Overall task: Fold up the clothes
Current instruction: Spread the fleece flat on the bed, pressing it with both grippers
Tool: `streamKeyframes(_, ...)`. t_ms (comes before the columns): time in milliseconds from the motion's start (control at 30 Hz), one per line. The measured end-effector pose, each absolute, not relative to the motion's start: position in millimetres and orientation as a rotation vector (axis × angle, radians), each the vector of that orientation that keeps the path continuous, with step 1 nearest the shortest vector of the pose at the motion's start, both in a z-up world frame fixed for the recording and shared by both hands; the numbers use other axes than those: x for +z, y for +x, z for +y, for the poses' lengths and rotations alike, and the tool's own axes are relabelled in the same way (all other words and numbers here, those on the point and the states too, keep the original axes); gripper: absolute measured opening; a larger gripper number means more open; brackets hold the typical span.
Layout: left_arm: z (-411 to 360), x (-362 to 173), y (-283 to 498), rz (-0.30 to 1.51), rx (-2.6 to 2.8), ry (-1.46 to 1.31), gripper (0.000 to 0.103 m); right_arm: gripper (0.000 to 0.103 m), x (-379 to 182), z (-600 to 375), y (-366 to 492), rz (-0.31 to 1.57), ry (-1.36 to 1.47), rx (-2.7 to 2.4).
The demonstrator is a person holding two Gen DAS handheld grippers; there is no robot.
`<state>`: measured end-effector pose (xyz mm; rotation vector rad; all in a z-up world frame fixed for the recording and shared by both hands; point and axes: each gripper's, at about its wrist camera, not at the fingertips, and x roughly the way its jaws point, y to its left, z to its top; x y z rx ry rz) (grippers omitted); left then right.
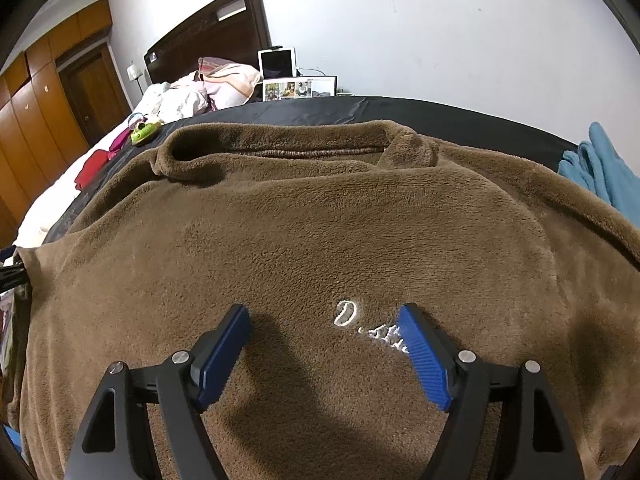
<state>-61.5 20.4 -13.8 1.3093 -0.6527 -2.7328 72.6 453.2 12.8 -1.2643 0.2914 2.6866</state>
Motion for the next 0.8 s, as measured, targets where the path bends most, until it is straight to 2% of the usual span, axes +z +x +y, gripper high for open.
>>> streamKeyframes(300,3.1,-6.2,-10.4,-0.657,-2.744,1.336,0.084,0.079,12.9,455.9,73.1,0.306,-1.261,2.692)
streamKeyframes(700,20.8,-22.8,60.1,-0.815,-2.778,1.384,0.086,0.080,13.0,454.9,73.5,0.309,-1.262,2.695)
streamKeyframes(800,14.7,-30.5,60.5,-0.764,-2.772,1.404,0.086,0.080,13.0,455.0,74.4,0.310,-1.261,2.695)
